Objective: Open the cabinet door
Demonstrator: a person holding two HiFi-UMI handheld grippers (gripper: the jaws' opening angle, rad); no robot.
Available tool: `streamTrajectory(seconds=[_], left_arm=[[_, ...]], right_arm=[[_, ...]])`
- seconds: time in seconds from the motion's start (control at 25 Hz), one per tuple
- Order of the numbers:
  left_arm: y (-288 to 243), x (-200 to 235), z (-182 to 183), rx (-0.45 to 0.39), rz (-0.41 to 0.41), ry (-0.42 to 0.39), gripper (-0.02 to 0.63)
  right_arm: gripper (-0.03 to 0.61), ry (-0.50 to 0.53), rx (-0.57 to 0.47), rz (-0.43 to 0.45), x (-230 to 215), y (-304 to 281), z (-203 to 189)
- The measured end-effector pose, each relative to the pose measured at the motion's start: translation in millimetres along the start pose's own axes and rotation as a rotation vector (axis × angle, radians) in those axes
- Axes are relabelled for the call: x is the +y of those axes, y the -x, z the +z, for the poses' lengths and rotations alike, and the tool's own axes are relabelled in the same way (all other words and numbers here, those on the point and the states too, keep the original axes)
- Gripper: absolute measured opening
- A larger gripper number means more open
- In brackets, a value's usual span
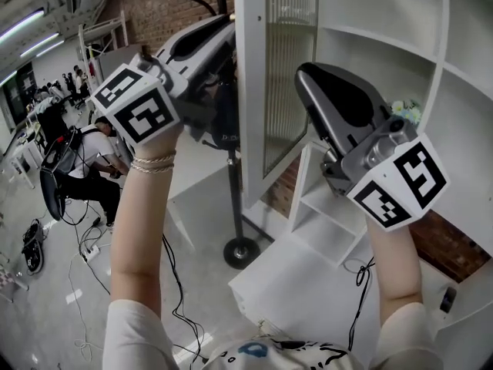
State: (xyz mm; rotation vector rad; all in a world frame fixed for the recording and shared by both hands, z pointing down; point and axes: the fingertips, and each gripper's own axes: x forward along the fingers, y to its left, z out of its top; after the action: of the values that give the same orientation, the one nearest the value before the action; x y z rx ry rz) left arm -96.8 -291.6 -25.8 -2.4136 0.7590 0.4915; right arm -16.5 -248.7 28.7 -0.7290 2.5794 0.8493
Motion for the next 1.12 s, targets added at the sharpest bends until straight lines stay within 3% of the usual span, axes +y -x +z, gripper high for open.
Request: streamTrajectory(seconds=[0.6,1.12], left_arm=[[25.2,43.7,-15.3,0.057,0.165,-0.027,0.032],[66.9,46.5,-31.1,0.240,0.288,-0.252,0.015]], right_arm=[[0.029,-0.059,-0.002,0.047,12.5,-16.7,-21.3],[0.029,-0.130,-0.034,0.072,26.6,-41.2,-32.6]])
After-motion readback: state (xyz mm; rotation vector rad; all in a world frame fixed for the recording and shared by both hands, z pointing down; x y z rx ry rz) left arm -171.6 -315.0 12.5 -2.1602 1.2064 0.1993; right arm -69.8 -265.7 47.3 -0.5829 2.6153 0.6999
